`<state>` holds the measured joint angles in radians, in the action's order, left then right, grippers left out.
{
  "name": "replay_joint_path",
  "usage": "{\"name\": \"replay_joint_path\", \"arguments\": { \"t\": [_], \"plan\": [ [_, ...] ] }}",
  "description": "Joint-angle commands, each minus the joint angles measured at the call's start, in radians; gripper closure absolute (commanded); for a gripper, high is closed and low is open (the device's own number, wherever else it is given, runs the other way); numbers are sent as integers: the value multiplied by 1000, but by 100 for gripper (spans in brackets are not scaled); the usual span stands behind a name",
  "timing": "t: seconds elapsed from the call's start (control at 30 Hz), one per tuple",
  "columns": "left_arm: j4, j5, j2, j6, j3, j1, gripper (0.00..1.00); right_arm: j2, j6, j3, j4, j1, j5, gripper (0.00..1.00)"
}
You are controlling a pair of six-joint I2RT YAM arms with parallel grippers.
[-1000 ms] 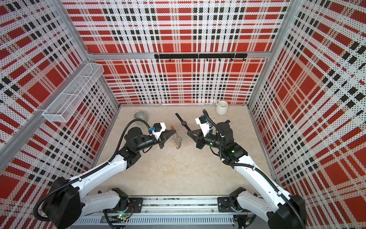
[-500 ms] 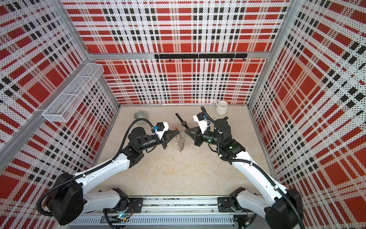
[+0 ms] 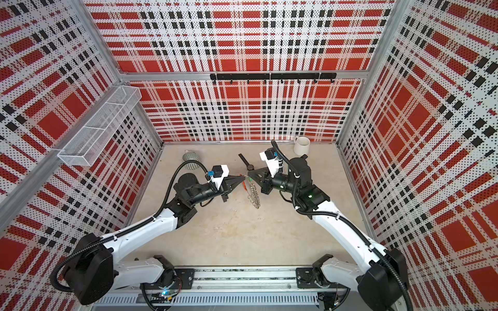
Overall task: Attach keys to a key ring
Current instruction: Insert the key into the keyring.
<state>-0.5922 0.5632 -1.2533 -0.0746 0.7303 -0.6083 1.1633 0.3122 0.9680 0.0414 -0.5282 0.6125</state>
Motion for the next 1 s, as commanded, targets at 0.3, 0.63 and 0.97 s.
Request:
{"name": "replay_joint_path", "arguments": {
  "t": [0.3, 0.63, 0.97],
  "plan": [
    [-80, 1, 16, 10, 9, -7, 100, 13, 20, 4, 31, -7, -68, 100],
    [-82, -13, 21, 9, 9, -3, 100, 7, 14, -7, -15, -1, -133, 100],
    [-113, -24, 1, 34, 8, -1, 100, -24, 22, -2, -15, 8, -119, 100]
  ]
}}
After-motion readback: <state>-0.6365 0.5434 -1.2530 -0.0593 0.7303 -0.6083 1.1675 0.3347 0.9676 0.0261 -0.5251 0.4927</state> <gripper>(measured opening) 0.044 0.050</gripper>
